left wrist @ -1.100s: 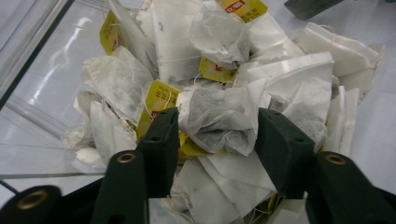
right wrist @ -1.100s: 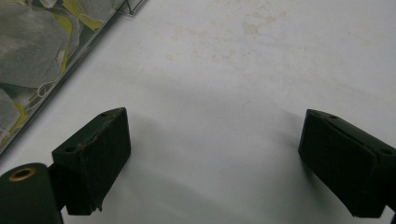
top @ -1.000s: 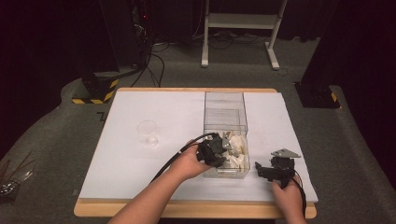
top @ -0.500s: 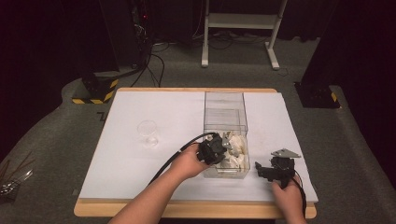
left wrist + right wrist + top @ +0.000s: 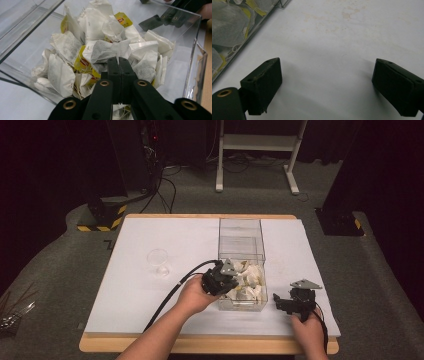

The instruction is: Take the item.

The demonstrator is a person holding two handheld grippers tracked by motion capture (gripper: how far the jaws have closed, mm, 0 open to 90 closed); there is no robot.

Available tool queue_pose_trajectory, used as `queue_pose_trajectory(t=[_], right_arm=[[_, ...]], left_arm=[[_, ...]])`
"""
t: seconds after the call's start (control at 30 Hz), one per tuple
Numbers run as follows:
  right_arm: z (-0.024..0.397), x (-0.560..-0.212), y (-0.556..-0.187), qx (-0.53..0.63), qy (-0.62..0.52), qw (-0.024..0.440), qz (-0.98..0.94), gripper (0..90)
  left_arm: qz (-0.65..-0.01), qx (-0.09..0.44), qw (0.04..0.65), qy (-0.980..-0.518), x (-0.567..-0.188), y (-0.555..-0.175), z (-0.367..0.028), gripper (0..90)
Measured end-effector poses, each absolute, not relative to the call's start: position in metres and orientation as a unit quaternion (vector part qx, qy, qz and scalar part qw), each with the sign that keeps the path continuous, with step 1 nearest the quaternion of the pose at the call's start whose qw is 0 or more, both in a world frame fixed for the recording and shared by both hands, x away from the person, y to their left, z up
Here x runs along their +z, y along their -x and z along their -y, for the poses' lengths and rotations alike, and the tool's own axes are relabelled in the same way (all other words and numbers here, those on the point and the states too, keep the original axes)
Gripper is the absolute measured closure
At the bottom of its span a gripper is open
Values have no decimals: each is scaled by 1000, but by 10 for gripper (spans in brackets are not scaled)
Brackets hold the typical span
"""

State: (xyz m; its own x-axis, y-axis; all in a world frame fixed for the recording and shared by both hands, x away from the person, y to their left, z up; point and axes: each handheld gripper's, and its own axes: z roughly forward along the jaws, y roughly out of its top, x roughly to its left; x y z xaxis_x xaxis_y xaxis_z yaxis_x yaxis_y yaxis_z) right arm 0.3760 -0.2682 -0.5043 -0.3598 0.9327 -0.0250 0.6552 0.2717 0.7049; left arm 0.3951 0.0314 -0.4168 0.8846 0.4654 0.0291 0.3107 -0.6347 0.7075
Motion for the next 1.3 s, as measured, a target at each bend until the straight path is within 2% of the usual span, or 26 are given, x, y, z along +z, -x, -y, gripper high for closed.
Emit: queue_pose_trajectory(t=[0.63,1.3], right_arm=[[268,-504,-376,308,-519,225,-765,93],[268,-504,-376,308,-519,225,-765,93]], left_arm=[[-240,99,452,-853,-417,-392,-63,894],[-247,107,531,-803,-404,-385,-78,894]])
